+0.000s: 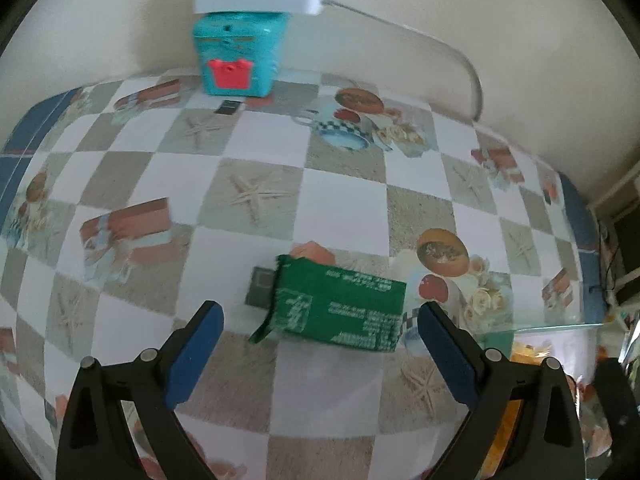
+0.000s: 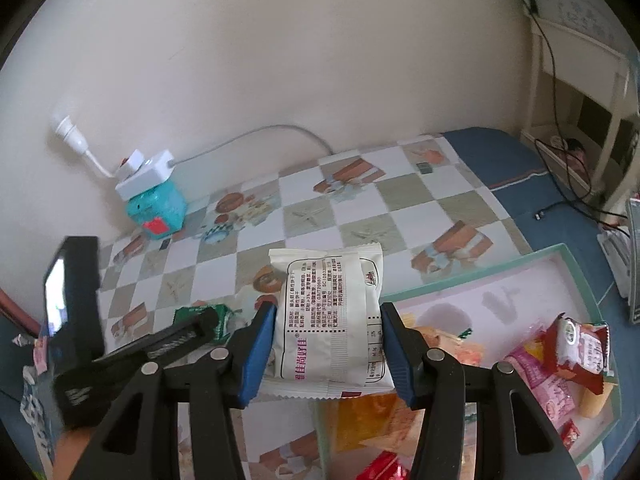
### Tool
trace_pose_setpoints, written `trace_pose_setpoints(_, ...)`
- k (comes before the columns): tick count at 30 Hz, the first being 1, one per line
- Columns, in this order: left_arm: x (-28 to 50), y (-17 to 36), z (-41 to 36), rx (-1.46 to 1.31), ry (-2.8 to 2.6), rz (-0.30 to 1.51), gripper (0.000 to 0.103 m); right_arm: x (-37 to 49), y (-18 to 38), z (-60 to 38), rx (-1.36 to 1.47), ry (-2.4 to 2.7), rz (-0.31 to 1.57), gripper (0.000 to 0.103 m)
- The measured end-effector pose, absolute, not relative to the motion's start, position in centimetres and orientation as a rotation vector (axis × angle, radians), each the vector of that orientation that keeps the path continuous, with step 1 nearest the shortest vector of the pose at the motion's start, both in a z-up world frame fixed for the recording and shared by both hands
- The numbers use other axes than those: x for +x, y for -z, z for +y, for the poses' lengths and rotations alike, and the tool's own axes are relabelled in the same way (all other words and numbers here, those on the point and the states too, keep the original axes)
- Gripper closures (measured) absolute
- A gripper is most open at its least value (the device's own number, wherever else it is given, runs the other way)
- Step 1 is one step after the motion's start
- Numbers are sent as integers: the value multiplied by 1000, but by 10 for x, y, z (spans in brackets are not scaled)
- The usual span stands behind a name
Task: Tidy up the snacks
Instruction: 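Carry the green pack with the left tool while the right tool carries the white pack to the tray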
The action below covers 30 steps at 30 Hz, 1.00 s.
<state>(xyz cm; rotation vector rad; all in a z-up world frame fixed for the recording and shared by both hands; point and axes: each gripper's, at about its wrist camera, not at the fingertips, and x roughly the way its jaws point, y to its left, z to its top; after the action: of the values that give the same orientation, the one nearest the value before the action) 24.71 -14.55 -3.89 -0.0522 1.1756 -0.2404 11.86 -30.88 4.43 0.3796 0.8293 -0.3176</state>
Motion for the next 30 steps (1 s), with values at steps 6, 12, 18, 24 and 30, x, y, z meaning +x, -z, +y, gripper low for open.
trace_pose_setpoints(6, 255, 53, -164, 33, 231, 1185, 31, 118, -40, -317, 397, 321, 834, 48)
trace_pose_setpoints(12, 247, 49, -163, 32, 193, 1194, 35, 113, -42, -318, 397, 324, 858, 48)
trace_pose_setpoints(18, 220, 29, -164, -18, 221, 1182, 36, 95, -53, -322, 408, 344, 873, 48)
trace_pose_setpoints(24, 177, -9, -168, -71, 288, 1113, 36, 57, -66, -353, 459, 414, 851, 48)
trace_pose_setpoints(30, 138, -50, -208, -46, 453, 1045, 36, 18, -61, -397, 535, 536, 866, 48)
